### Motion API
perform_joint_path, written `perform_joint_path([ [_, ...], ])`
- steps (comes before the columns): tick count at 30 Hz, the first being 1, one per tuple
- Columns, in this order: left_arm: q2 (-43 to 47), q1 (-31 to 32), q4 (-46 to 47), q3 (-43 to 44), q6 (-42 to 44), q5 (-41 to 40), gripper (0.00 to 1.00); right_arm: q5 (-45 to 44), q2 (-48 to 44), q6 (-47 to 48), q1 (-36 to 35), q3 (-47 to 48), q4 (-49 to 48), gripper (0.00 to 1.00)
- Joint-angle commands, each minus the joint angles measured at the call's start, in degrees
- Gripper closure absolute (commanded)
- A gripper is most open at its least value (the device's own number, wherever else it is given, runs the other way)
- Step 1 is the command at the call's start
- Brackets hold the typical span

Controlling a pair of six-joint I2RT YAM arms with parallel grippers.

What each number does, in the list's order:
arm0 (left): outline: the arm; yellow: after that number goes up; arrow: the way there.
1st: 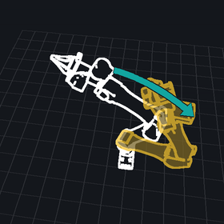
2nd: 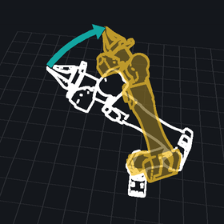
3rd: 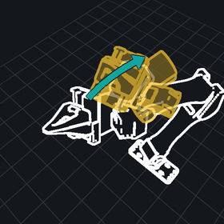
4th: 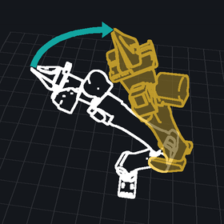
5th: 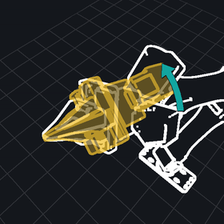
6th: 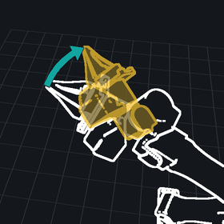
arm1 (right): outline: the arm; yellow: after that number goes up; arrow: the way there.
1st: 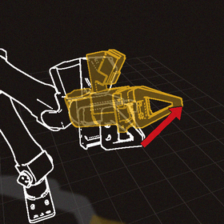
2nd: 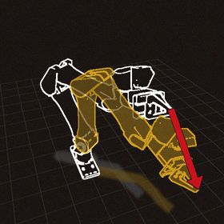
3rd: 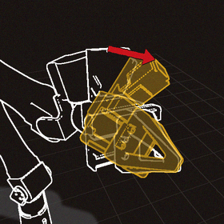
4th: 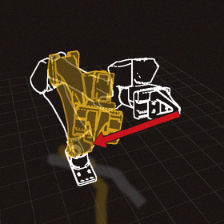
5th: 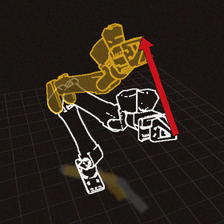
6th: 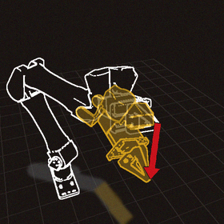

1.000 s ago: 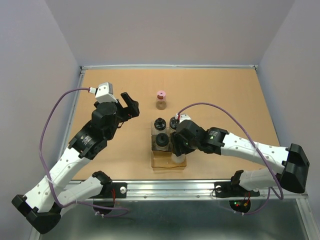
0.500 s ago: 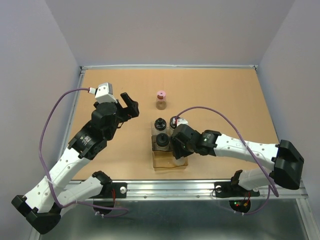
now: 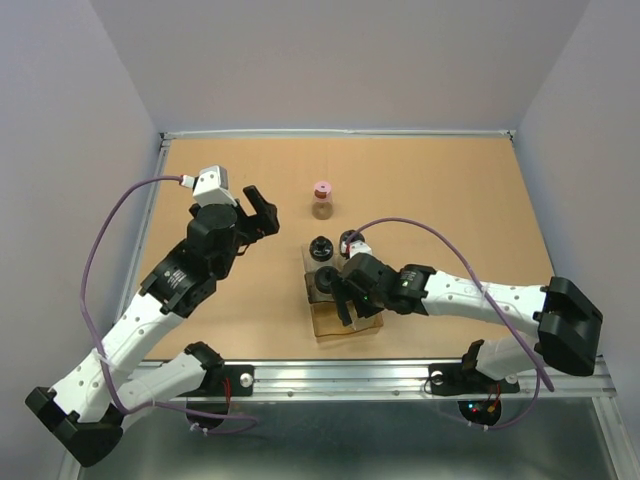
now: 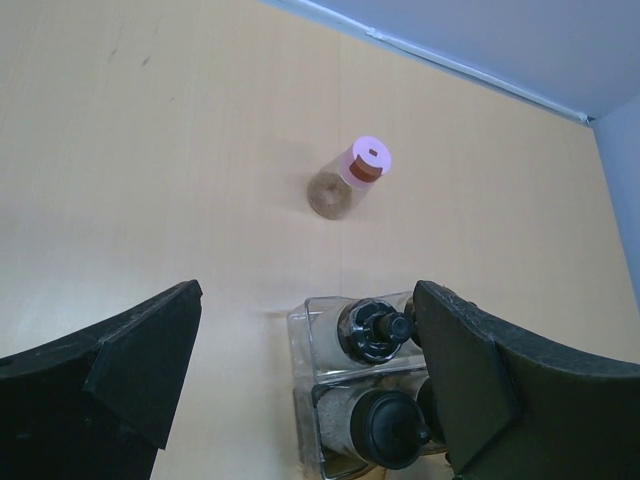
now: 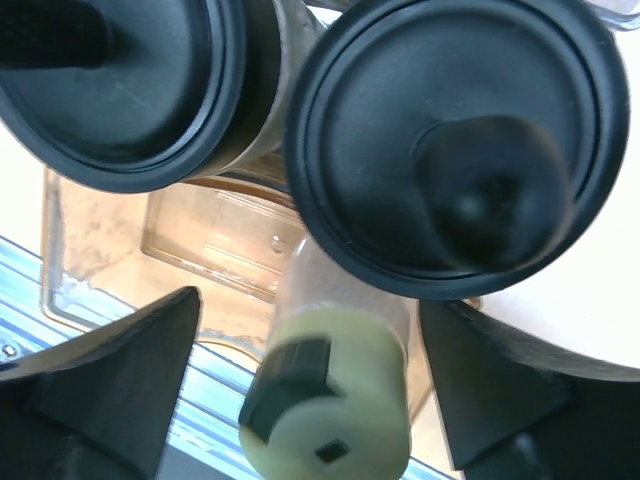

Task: Organize the condiment bottles

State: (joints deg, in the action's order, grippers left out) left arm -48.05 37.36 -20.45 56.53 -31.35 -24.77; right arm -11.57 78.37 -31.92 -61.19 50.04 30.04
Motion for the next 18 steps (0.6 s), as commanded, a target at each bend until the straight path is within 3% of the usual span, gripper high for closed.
perform_joint_path([
  [1, -0.37, -0.71, 1.99, -0.9, 1.38, -0.54, 0.01, -1.17, -1.99, 1.16, -0.16, 0.14, -1.57, 0.03],
  [12, -13.46, -6.42, 10.68, 3.05, 11.66, 12.97, 0.01, -0.11, -17.0, 2.04, -0.25, 9.63, 7.57, 0.0],
  [18, -28.83, -7.57, 14.9, 10.95, 18.34, 17.83, 0.01, -14.42, -20.45, -0.24, -0.07, 15.34, 16.43, 0.0],
])
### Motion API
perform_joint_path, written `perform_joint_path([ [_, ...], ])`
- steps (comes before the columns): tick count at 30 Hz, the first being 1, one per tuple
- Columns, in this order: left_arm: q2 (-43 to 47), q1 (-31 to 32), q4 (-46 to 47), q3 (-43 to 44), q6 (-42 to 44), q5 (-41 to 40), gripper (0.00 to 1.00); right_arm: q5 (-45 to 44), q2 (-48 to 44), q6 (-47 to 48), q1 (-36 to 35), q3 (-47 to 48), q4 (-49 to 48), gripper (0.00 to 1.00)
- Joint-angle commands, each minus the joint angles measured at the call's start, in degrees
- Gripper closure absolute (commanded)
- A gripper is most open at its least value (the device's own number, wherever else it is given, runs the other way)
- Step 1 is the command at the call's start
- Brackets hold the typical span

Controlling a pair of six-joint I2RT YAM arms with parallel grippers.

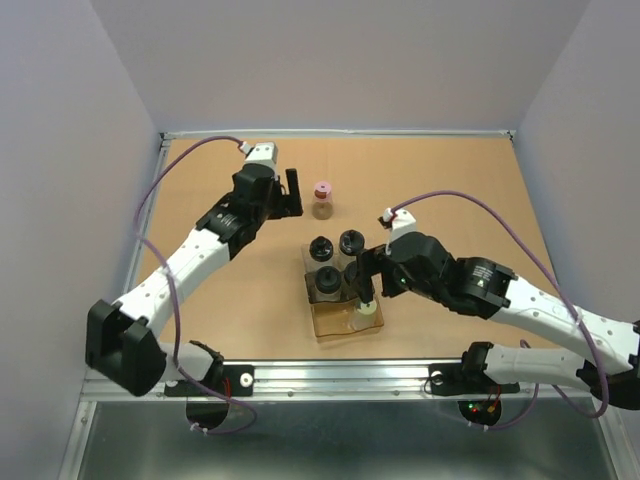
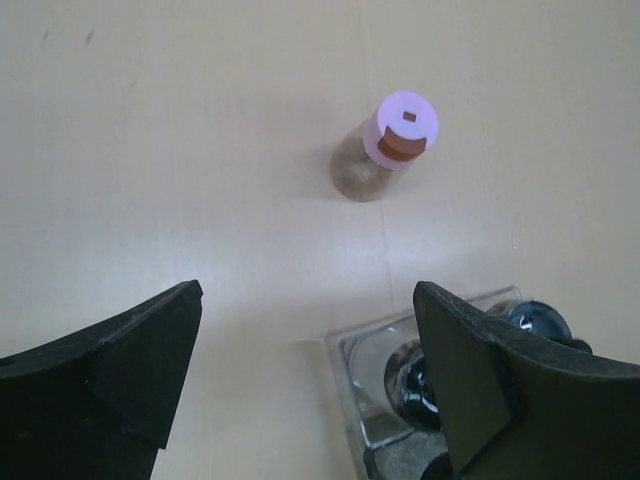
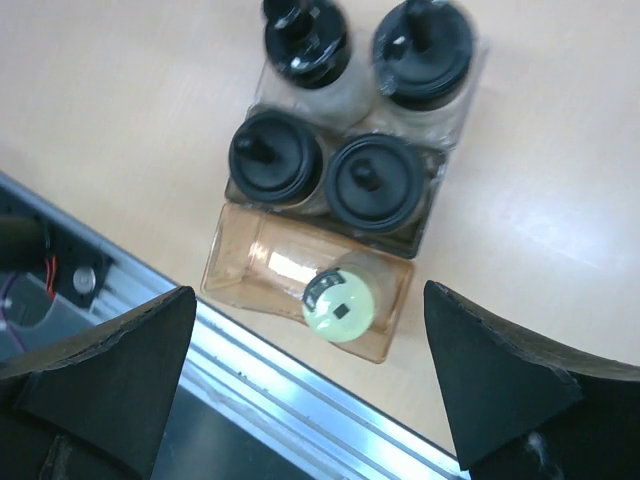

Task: Organize the condiment bottles

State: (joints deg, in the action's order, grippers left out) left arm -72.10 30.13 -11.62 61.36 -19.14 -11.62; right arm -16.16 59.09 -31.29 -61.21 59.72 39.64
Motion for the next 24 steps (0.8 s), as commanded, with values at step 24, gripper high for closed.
perform_joint_path([
  [24, -47.35, -1.92, -2.89, 41.83, 18.79, 15.83, 0.01, -13.02, 10.96, 3.07, 19.99, 19.91, 13.19, 0.0],
])
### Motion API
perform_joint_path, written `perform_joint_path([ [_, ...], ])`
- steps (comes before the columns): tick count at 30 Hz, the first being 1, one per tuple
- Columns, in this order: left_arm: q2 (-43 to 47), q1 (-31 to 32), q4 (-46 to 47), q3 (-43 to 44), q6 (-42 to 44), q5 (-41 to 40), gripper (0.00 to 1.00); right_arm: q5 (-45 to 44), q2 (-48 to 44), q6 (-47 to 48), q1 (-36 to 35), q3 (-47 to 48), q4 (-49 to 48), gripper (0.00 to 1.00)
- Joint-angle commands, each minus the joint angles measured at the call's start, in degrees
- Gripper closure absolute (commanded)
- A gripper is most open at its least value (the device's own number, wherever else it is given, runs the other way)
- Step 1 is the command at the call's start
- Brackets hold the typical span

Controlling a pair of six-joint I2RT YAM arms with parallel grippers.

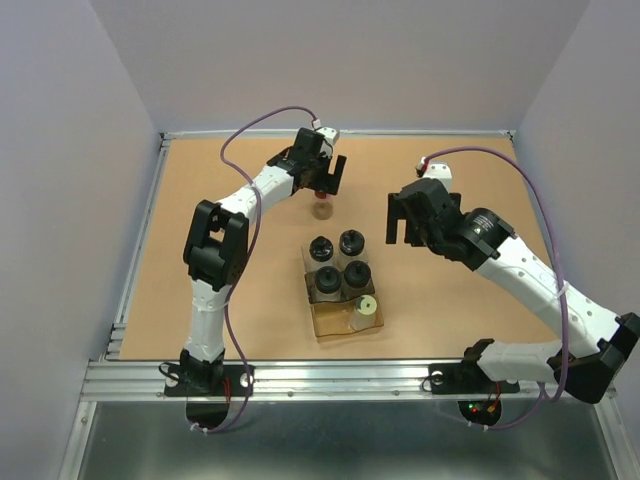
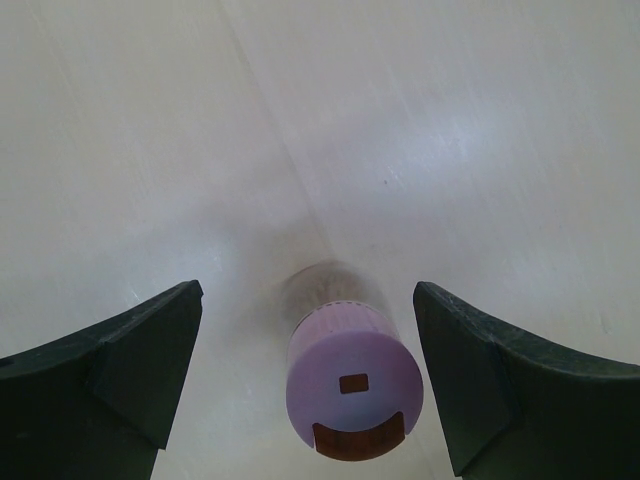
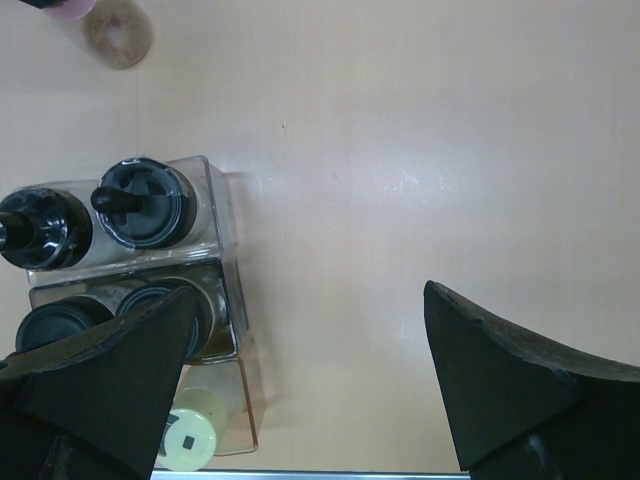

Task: Organize the condiment bottles

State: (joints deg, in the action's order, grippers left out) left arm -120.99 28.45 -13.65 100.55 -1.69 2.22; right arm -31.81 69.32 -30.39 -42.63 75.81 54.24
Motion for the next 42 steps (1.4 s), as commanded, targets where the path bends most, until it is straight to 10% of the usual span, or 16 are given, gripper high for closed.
perform_joint_path([
  [1, 1.98, -0.23, -0.5, 1.41, 1.43, 2.52, 0.01, 3.07, 0.9, 2.35, 2.28, 3.64, -1.59, 0.0],
  [30, -0.65, -0.23, -3.4, 0.26, 2.92, 2.09, 0.21, 9.4, 1.61, 4.11, 7.21, 0.3, -5.11, 0.0],
  [37, -1.53, -0.23, -4.28, 0.7, 3.1, 3.67, 0.5, 9.58, 1.26, 3.59, 7.3, -0.14, -5.19, 0.0],
  [42, 0.22, -0.15, -4.45, -1.23, 2.84, 1.75, 1.0, 9.66, 0.82, 2.97, 7.3, -0.58, -5.19, 0.0],
])
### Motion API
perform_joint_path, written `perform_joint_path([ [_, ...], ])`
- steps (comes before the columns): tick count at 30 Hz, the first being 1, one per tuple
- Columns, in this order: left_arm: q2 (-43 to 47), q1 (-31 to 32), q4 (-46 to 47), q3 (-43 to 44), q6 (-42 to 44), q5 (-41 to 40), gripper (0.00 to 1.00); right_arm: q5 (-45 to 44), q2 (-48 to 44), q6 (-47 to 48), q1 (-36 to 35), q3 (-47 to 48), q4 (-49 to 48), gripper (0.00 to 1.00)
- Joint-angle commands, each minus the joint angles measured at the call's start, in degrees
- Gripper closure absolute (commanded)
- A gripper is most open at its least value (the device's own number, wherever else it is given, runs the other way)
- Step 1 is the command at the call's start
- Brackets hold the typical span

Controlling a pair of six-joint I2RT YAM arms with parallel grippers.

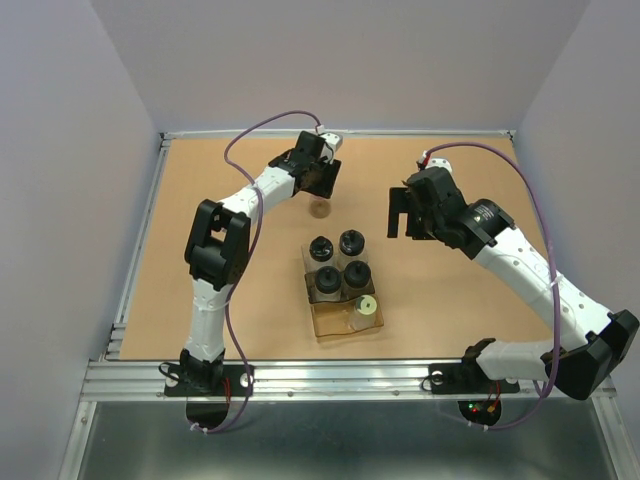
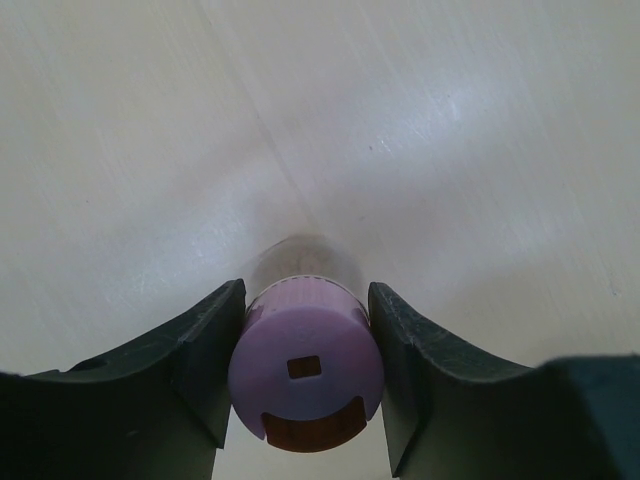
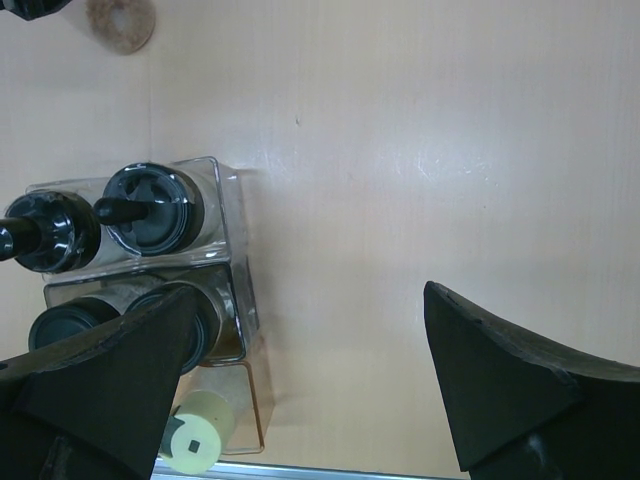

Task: Organize the condiment bottles

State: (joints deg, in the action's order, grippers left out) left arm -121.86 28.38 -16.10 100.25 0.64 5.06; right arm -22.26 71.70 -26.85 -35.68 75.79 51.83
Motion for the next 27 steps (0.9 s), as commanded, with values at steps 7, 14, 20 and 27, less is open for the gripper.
perform_joint_path([
  [7, 8.56, -2.62, -1.92, -0.41, -2.66, -4.53, 1.0, 0.03, -1.21, -1.71, 0.35, -1.52, -3.4, 0.0],
  [14, 22.53, -4.04, -6.66, -5.39, -6.09, -8.4, 1.0, -1.12, 0.54, -3.65, 1.31, -2.84, -4.99, 0.0],
  [20, 42.71, -3.77, -8.07, -24.79, -12.75, -8.32, 1.0, 1.51, 3.71, -3.47, 5.35, -4.59, -9.46, 0.0],
  [27, 62.59, 3.94, -15.62, -36.87, -24.6, -10.51, 1.0, 4.59, 6.87, -3.29, 8.96, -5.73, -14.21, 0.0],
])
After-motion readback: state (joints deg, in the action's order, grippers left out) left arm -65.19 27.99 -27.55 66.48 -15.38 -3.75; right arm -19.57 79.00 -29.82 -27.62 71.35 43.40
